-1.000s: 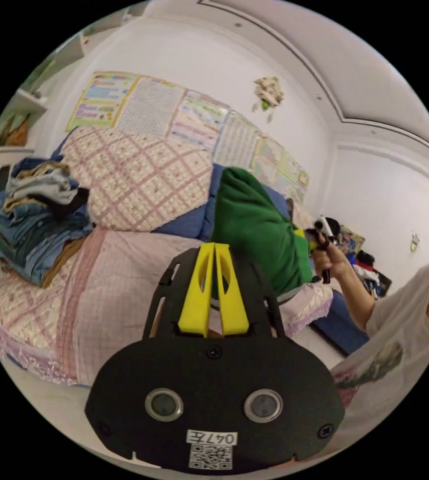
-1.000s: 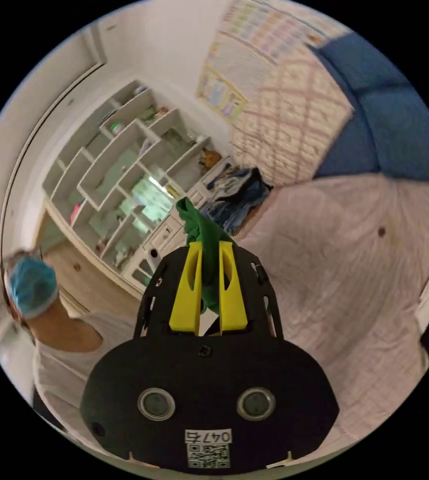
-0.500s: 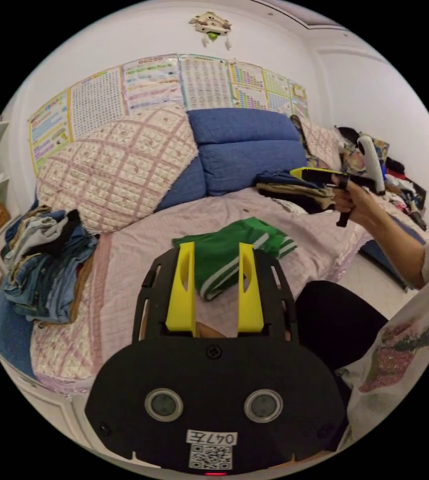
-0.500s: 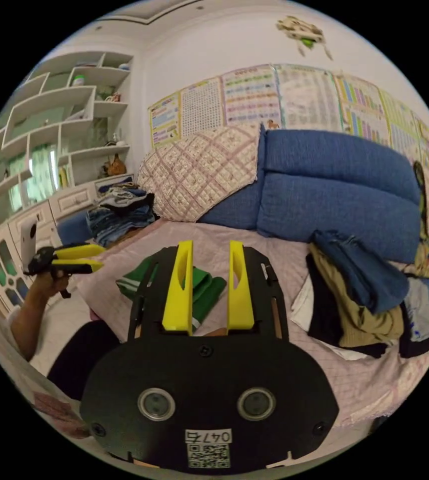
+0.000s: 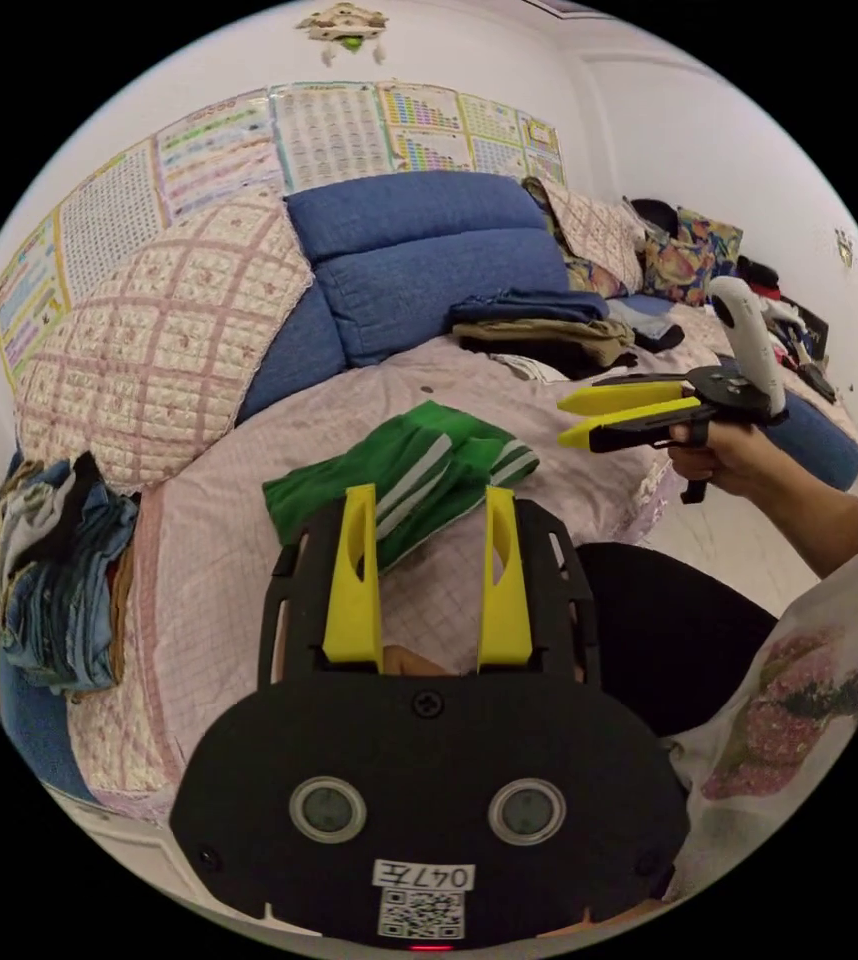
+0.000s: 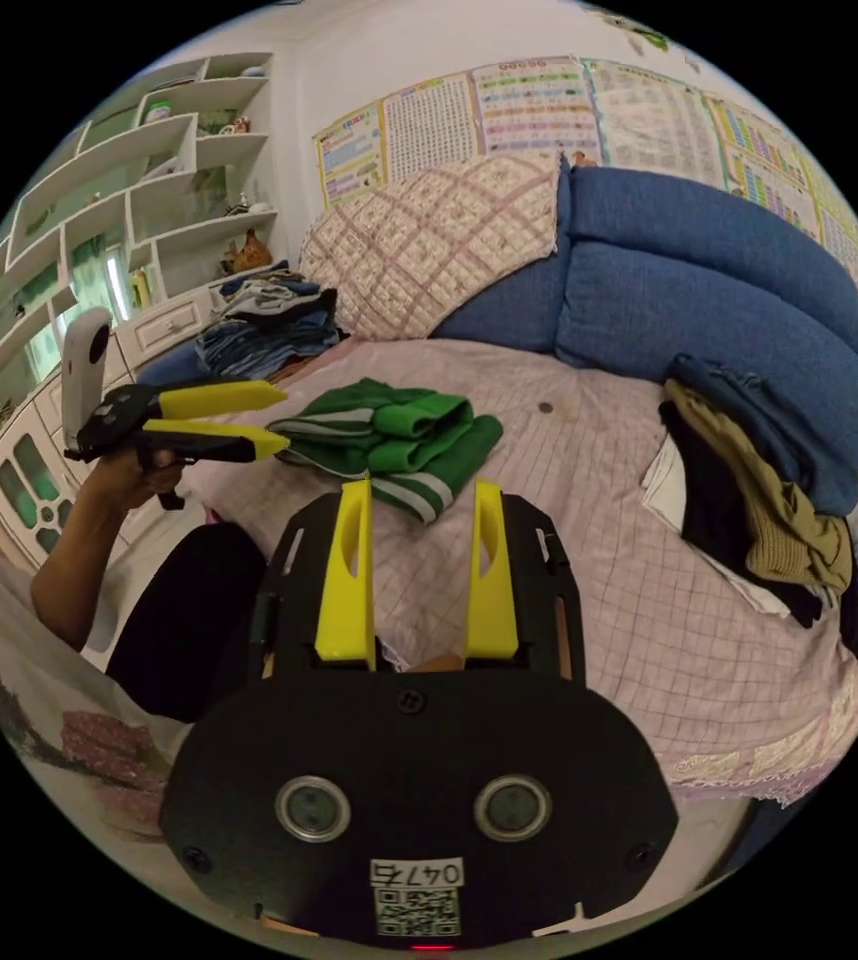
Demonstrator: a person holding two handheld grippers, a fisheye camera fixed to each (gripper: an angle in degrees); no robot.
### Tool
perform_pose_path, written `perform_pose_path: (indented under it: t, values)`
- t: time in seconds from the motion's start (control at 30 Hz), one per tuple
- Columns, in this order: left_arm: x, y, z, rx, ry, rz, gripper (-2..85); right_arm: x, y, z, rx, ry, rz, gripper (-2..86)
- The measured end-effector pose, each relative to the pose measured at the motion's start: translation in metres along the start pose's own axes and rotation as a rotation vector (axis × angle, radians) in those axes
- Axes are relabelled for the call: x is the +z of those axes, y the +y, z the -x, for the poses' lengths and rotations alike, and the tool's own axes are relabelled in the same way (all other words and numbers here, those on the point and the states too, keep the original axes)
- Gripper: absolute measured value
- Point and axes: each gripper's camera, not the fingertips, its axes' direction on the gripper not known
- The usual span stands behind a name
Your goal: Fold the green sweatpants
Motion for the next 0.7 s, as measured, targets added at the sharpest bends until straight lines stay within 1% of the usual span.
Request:
perform_pose_path:
  t: [0.07,0.13,0.2,0.3,0.37,0.43,0.47,0.53,0.57,0.63,0.7]
  values:
    - [0.021,-0.038,-0.003,0.05,0.018,0.07,15.1,0.001,-0.011,0.004,0.029,-0.018,0.027,9.5]
    - [0.047,-0.08,-0.014,0.114,-0.005,0.153,16.0,-0.002,-0.02,0.007,0.058,-0.066,0.037,8.2]
    - [0.066,-0.105,-0.018,0.126,-0.029,0.203,15.9,-0.007,-0.024,0.011,0.065,-0.092,0.029,7.2]
    - [0.069,-0.137,-0.009,0.095,0.009,0.231,13.5,-0.016,-0.03,0.019,0.079,-0.09,0.019,5.9]
    - [0.051,-0.149,0.004,0.059,0.007,0.188,10.4,-0.022,-0.035,0.026,0.07,-0.082,0.018,4.6]
    - [0.013,-0.158,0.041,-0.042,0.046,0.076,7.1,-0.031,-0.045,0.036,0.054,-0.074,0.011,2.1]
    - [0.0,-0.159,0.054,-0.079,0.056,0.039,6.8,-0.033,-0.048,0.038,0.048,-0.073,0.01,1.7]
    - [-0.051,-0.153,0.112,-0.242,0.071,-0.103,6.3,-0.042,-0.061,0.05,0.031,-0.067,-0.002,0.9]
    - [-0.066,-0.149,0.127,-0.288,0.064,-0.144,6.3,-0.044,-0.065,0.053,0.027,-0.065,-0.006,0.9]
    - [-0.121,-0.122,0.186,-0.462,-0.002,-0.281,6.2,-0.046,-0.081,0.065,0.015,-0.042,-0.015,2.8]
    - [-0.154,-0.095,0.223,-0.58,-0.088,-0.348,6.2,-0.04,-0.095,0.072,0.02,-0.013,-0.007,5.4]
